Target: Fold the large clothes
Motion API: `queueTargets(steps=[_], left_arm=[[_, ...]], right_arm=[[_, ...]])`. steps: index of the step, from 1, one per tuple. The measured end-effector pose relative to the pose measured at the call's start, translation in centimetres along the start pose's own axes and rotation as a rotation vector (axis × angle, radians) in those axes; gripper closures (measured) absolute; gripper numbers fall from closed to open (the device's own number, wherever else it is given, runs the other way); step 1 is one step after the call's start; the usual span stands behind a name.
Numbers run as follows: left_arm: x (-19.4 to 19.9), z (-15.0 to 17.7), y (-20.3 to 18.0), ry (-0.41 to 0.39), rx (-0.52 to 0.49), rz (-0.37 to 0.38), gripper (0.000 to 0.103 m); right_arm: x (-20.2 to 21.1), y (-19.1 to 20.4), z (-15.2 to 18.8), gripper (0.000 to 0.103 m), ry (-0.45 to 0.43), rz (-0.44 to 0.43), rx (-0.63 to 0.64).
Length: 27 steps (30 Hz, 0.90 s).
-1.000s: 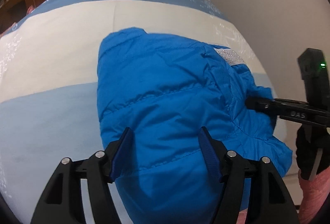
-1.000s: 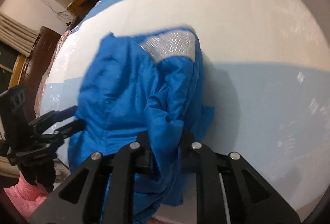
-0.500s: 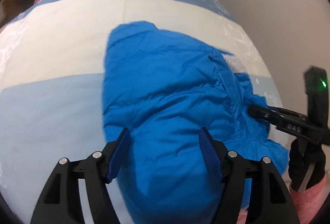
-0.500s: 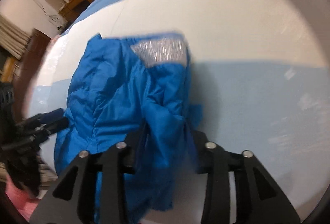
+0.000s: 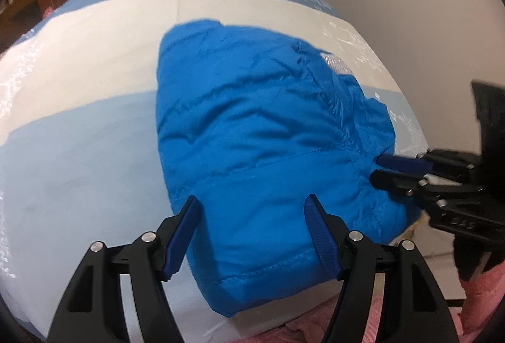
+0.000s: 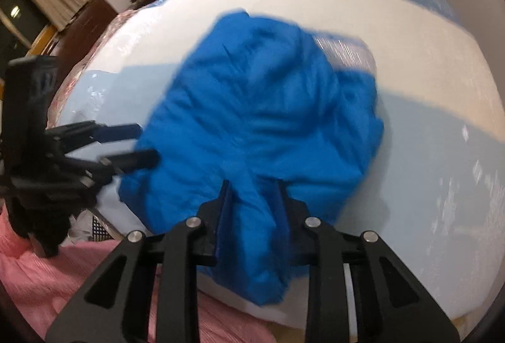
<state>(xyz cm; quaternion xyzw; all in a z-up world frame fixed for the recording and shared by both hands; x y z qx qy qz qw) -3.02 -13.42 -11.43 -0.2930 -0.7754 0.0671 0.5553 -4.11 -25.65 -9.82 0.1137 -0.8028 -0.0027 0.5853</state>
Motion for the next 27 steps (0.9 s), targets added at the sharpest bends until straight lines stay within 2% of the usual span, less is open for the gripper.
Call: queueTargets(steps=[4, 8, 13, 16, 17, 19, 22, 24, 27], left_arm=[[-0.9, 0.5, 0.8, 0.015, 0.020, 0.019, 0.034], [-1.8, 1.0, 1.4, 0.026, 0.016, -0.005, 0.032], [-1.1, -0.4, 1.8, 0.027, 0.035, 0.001, 0.033], [0.3, -2.3, 2.3, -0.016, 0.060, 0.028, 0.033], [0.8, -3.1, 2.4, -0.034, 0.068, 0.041, 0.033], [1.4, -5.1, 2.8, -0.071, 0.083, 0.049, 0.033], [1.0, -7.9, 3.3, -0.113, 0.124, 0.029, 0.033], [0.3, -9.2, 3.5, -0.127, 0.153, 0.012, 0.033], [-1.5, -11.0, 3.3, -0.139, 0.170, 0.004, 0.034]], right_arm=[[-2.2, -0.8, 1.9, 0.077, 0.040, -0.038, -0.091], [-4.5, -1.2, 3.4, 0.077, 0.027, -0.093, -0.189], [-3.2, -0.7, 2.5, 0.076, 0.043, -0.086, -0.153], [-0.5, -0.9, 0.4, 0.072, -0.005, -0.078, -0.130], [0.5, -0.9, -0.8, 0.067, -0.040, -0.071, -0.120], [1.6, -0.9, -3.6, 0.063, -0.103, -0.064, -0.122], [0.9, -0.5, -7.6, 0.062, -0.159, 0.000, -0.141], [-0.5, -0.6, -9.6, 0.062, -0.163, 0.047, -0.181], [-3.2, -1.0, -10.9, 0.063, -0.163, 0.092, -0.229]])
Point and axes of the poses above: each gripper's, at about its wrist camera, not at the fingertips, and x roughly against the way its jaws point, y to its left, z to its underside, the point moved 4 cm from there along -x, roughly the way its jaws point, and after that the axes turned 8 degrees about z, right-handed, at the moved point
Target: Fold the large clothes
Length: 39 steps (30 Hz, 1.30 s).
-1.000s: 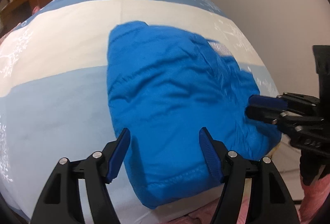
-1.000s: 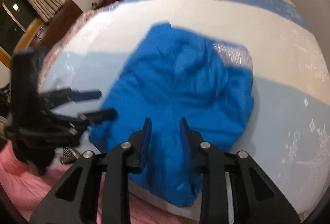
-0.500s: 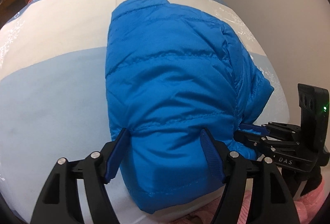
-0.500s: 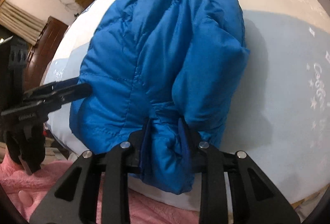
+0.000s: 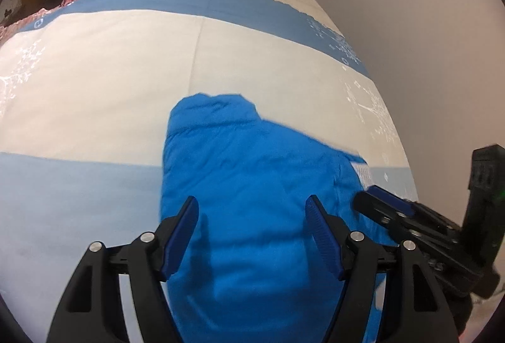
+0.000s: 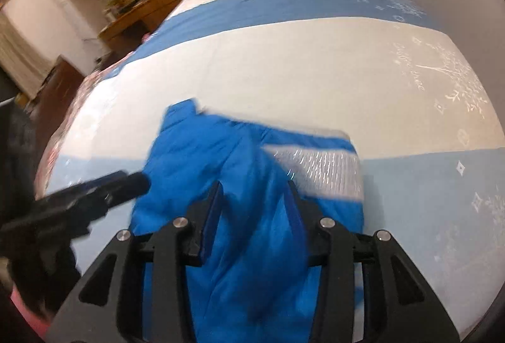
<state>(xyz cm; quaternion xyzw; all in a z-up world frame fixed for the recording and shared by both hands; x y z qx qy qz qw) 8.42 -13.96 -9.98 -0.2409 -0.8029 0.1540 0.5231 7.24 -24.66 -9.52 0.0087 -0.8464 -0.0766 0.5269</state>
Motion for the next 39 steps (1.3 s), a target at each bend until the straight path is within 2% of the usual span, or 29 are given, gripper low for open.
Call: queueTargets(steps=[5, 9, 12, 16, 20, 24, 27, 29, 34, 39], left_arm=[[-3.4, 0.1, 0.6, 0.012, 0.010, -0.015, 0.034], [-5.4, 1.0, 1.2, 0.016, -0.044, -0.036, 0.032], [-6.1, 1.2, 1.4, 0.013, -0.049, -0.045, 0.032], [-4.9, 1.1, 1.5, 0.002, -0.023, -0.051, 0.034], [-1.9, 1.9, 1.4, -0.047, 0.013, -0.039, 0.035], [-0.3, 3.6, 1.3, -0.096, 0.000, -0.080, 0.035], [-1.4, 4.9, 2.2, -0.078, 0.018, -0.085, 0.032], [-2.3, 5.0, 1.9, -0.094, -0.032, -0.102, 0.031], [-3.4, 4.8, 1.9, -0.064, -0.042, -0.098, 0.031], [-1.8, 4.1, 2.7, 0.011, -0.010, -0.064, 0.031]], right_arm=[[-3.5, -1.6, 0.1, 0.062, 0.008, 0.021, -0.046], [-5.9, -2.8, 1.5, 0.061, -0.012, 0.006, -0.047], [-6.4, -2.9, 1.7, 0.061, -0.016, -0.008, -0.059], [-5.3, -3.4, 1.2, 0.061, -0.003, -0.040, -0.091], [-1.3, -3.5, 1.8, 0.060, -0.062, -0.082, -0.109], [-0.1, -3.5, 3.5, 0.060, -0.088, -0.056, -0.104], [-1.4, -3.7, 4.4, 0.062, -0.073, -0.012, -0.108], [-2.7, -4.0, 5.0, 0.062, -0.079, 0.011, -0.093], [-3.8, -4.0, 5.3, 0.062, -0.078, 0.019, -0.092], [-1.5, -4.8, 5.0, 0.062, -0.049, -0.037, -0.137]])
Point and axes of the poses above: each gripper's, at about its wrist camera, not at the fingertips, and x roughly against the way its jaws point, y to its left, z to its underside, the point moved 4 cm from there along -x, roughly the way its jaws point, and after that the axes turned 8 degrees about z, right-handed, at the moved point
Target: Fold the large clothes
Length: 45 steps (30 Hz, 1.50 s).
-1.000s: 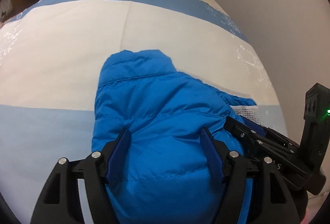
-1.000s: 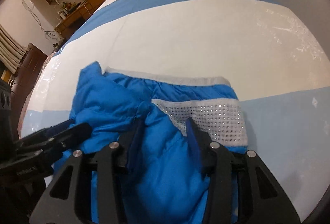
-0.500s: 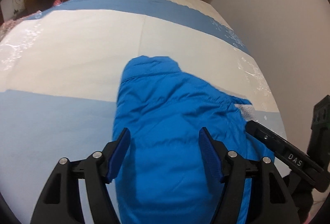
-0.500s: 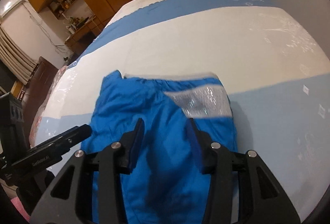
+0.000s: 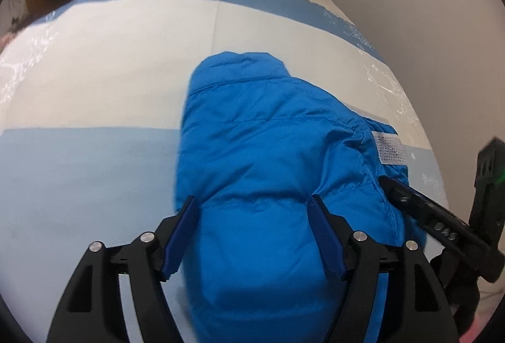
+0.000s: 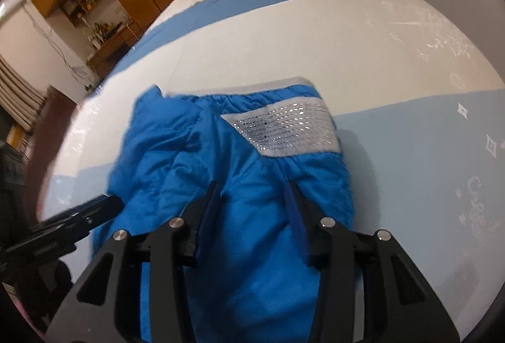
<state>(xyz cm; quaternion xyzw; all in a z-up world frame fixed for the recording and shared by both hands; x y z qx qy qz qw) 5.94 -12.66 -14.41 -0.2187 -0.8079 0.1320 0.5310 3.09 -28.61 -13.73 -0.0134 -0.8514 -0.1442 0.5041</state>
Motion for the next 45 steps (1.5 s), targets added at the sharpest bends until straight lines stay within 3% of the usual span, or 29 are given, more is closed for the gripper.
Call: queueTargets(steps=[6, 8, 10, 19, 28, 45], left_arm=[[2.8, 0.4, 1.2, 0.009, -0.025, -0.039, 0.032], [3.2, 0.7, 1.3, 0.011, -0.026, -0.051, 0.032], [3.7, 1.2, 1.5, 0.020, -0.012, -0.044, 0.032], [6.5, 3.4, 1.2, 0.012, -0.044, -0.023, 0.025], [6.8, 4.2, 0.9, 0.040, -0.053, 0.028, 0.020], [3.7, 5.3, 1.8, 0.132, -0.047, 0.100, 0.018]], right_arm=[[3.8, -1.0, 0.8, 0.055, 0.015, 0.037, 0.015], [4.6, -1.3, 1.1, 0.050, 0.022, 0.039, 0.021], [5.2, -1.5, 1.5, 0.036, 0.035, 0.035, 0.013], [5.5, -2.0, 3.4, 0.019, 0.113, -0.039, -0.004], [4.3, -1.9, 4.3, 0.015, 0.193, -0.129, -0.009], [1.7, -4.5, 5.6, 0.007, 0.316, -0.315, -0.105]])
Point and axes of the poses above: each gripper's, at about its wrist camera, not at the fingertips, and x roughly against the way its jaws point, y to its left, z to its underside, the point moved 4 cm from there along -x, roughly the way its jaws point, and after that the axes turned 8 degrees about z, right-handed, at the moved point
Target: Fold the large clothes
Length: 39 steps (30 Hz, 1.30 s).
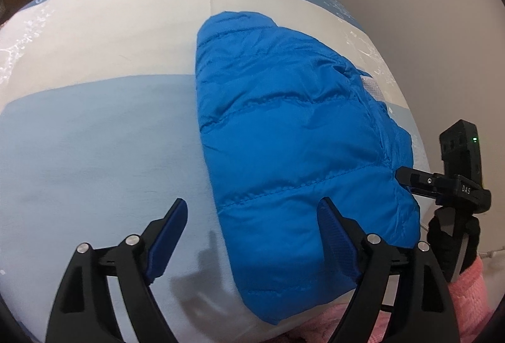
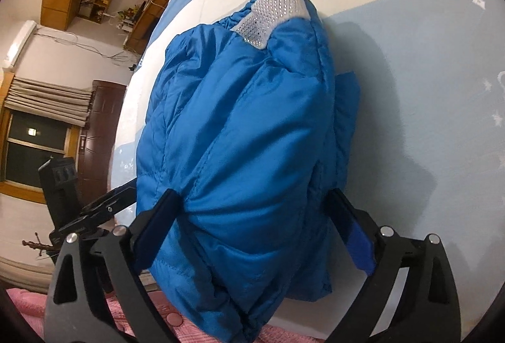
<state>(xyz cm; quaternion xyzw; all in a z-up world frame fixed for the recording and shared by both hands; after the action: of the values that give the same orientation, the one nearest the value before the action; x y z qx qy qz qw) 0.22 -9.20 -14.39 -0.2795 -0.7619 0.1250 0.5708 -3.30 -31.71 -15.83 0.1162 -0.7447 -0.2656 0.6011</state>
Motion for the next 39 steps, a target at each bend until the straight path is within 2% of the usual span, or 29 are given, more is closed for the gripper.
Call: queueTargets(steps=[10, 13, 18, 22, 24, 26, 29, 32, 36, 39], left_arm=[[-1.8, -0.6, 1.4, 0.043, 0.030, 0.101, 0.009], [-2.7, -0.7, 2.5, 0.067, 0.065, 0.186, 0.005], [-4.6, -0.4, 4.4, 0.120, 0.144, 0.372, 0.003], [-5.1, -0.4, 4.2, 0.113, 0.143, 0.423, 0.003], [-5.6, -0.2, 3.5, 0.129, 0.154, 0.468, 0.005], [-5.8, -0.7, 2.7, 0.116, 0.145, 0.448, 0.005], [-5.3, -0.8, 1.9, 0.103, 0.109, 0.434, 0.014], [-4.4, -1.0, 1.7, 0.088, 0.094, 0.450, 0.022], [-2.7, -1.6, 1.2, 0.054, 0.080, 0.475, 0.030], [-0.9, -2.2, 1.0, 0.011, 0.073, 0.491, 0.031]], right_arm=[[-0.8, -1.5, 0.4, 0.002, 0.050, -0.074, -0.023], [-0.8, -2.0, 0.5, 0.002, 0.052, -0.095, -0.024], [-0.3, -3.1, 1.3, 0.002, 0.046, -0.118, -0.029], [0.2, -2.8, 1.8, 0.004, 0.024, -0.108, -0.024], [0.3, -2.7, 1.9, 0.007, 0.008, -0.101, -0.020], [0.8, -2.5, 2.0, 0.023, -0.009, -0.095, -0.011], [1.8, -2.2, 2.5, 0.040, -0.036, -0.102, 0.002], [2.8, -1.9, 2.8, 0.050, -0.062, -0.123, 0.007], [4.5, -0.7, 3.2, 0.056, -0.104, -0.130, 0.033], [6.0, 0.9, 3.0, 0.057, -0.136, -0.117, 0.081]])
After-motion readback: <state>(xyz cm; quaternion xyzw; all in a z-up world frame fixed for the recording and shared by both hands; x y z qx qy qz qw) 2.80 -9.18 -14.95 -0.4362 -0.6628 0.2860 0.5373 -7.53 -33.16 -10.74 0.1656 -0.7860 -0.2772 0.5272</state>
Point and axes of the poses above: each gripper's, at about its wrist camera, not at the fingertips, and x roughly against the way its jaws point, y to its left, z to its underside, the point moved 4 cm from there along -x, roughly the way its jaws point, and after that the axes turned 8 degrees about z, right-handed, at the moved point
